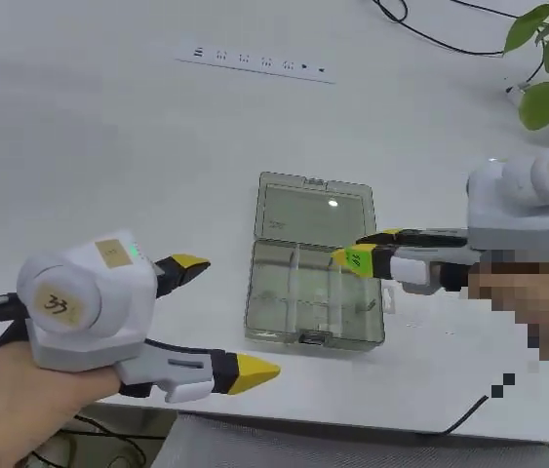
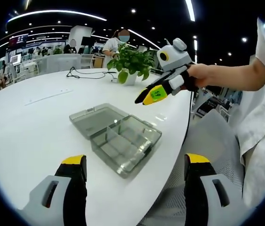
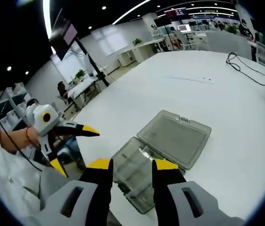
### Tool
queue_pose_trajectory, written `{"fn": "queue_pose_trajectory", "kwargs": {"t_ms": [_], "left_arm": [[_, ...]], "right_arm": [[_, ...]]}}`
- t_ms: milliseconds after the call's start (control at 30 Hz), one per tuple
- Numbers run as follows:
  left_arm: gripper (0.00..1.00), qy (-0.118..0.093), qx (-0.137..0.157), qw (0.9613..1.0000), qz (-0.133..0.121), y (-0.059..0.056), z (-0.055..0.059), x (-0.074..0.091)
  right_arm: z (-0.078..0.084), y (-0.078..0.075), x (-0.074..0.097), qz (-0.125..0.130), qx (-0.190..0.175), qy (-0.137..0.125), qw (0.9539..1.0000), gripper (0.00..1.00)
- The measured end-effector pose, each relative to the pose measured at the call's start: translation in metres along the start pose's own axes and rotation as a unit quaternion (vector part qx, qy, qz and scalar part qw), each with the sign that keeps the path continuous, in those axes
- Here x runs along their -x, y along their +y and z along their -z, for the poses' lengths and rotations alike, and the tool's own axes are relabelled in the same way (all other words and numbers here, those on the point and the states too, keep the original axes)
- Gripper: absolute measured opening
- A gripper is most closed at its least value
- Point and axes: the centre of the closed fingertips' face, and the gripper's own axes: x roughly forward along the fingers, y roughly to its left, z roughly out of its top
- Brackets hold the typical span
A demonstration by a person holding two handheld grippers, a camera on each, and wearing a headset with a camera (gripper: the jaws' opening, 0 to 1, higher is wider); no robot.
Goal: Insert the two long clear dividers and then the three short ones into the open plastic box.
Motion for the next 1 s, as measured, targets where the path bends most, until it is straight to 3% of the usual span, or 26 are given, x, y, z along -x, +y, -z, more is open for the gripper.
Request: {"fn": "queue_pose_trajectory", "kwargs": {"t_ms": [67,233,267,400,467,633,800,833,967,1000], "left_arm": [[0.87,-0.001,0.001,1.0,-0.002,0.0,0.0,0.001],[0.87,-0.001,0.0,1.0,-0.004,-0.001,-0.001,0.002],[0.87,-0.001,-0.001,1.0,-0.003,-0.001,0.0,0.002],[0.88,0.002,-0.002,1.0,-0.005,0.001,0.001,0.003],[0.88,0.002,-0.001,1.0,-0.006,0.002,0.002,0.004],[0.88,0.0,0.002,1.0,-0.009,0.004,0.002,0.004],[0.9,0.001,0.002,0.9999,-0.012,0.006,0.003,0.005],[0.9,0.002,0.002,0.9999,-0.012,0.006,0.003,0.005],[0.93,0.005,-0.001,0.9999,-0.013,0.007,0.005,0.005],[0.93,0.005,-0.002,0.9999,-0.012,0.007,0.006,0.005]], "right_arm": [[0.007,-0.006,0.007,-0.005,0.05,0.011,0.9987,0.38],[0.03,-0.022,0.019,-0.014,0.097,0.053,0.9938,0.41],[0.034,-0.026,0.02,-0.015,0.123,0.058,0.9906,0.42],[0.054,-0.051,0.023,-0.012,0.161,0.087,0.983,0.49],[0.059,-0.054,0.024,-0.018,0.175,0.1,0.9793,0.53],[0.075,-0.061,0.026,-0.025,0.224,0.141,0.9641,0.57],[0.091,-0.07,0.025,-0.03,0.266,0.186,0.9453,0.57],[0.096,-0.073,0.025,-0.03,0.28,0.199,0.9387,0.57],[0.105,-0.084,0.023,-0.033,0.288,0.219,0.9317,0.57],[0.106,-0.086,0.023,-0.034,0.296,0.223,0.9281,0.58]]}}
